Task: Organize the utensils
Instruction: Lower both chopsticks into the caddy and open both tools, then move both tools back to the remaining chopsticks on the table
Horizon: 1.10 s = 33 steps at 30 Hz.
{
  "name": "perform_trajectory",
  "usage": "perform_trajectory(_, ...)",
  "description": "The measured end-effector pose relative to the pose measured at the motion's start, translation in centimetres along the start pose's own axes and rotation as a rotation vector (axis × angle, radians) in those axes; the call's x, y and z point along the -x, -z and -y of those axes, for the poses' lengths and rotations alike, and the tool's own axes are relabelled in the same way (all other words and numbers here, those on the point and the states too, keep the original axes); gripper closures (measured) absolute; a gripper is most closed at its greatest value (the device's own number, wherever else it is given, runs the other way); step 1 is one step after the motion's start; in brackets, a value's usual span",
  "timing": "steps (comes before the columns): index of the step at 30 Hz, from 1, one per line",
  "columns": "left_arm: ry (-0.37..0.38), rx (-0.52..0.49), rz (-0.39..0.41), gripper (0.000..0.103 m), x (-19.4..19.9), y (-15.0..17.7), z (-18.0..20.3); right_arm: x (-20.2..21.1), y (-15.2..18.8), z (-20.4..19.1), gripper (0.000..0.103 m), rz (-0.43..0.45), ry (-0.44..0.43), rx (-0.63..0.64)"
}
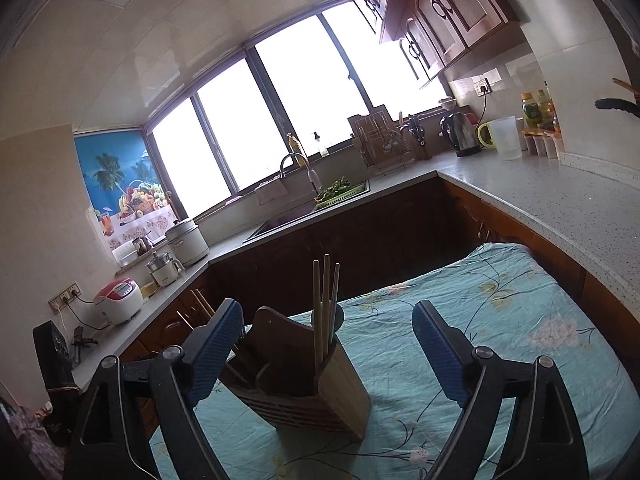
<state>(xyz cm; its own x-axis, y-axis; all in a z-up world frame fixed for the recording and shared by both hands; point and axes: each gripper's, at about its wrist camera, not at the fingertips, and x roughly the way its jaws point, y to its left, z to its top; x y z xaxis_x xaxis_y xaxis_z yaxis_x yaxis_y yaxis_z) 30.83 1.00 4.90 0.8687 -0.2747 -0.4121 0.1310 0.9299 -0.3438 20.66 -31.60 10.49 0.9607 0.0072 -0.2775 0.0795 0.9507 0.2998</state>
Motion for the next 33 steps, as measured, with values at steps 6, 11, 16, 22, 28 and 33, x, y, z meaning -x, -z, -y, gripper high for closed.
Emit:
perform_trajectory(6,-0.01,-0.033,-0.028,0.018,3.6,2.1,0.8,3.4,2.0,0.7,0.005,-0.024,0.026,0.003)
perform_trajectory(11,-0.01,-0.05,-0.072,0.016,5.6,3.9,1.4,6.0,4.5,1.6,0.004,-0.042,0.065,0.009)
perform_trajectory(16,-0.005,-0.042,-0.115,0.016,6.8,5.0,2.2,7.3,6.4,3.3,0.003,-0.091,0.101,-0.014)
perform_trajectory(22,0.003,-0.053,-0.17,0.016,7.3,6.4,2.7,8.7,8.6,5.0,0.003,-0.117,0.141,-0.041)
perform_trajectory(28,0.008,-0.074,-0.241,0.016,6.3,7.2,4.2,8.4,10.8,5.9,0.003,-0.187,0.154,-0.049)
perform_trajectory(33,0.004,-0.117,-0.302,0.016,4.9,7.3,5.8,7.5,11.7,6.0,0.004,-0.234,0.156,-0.031)
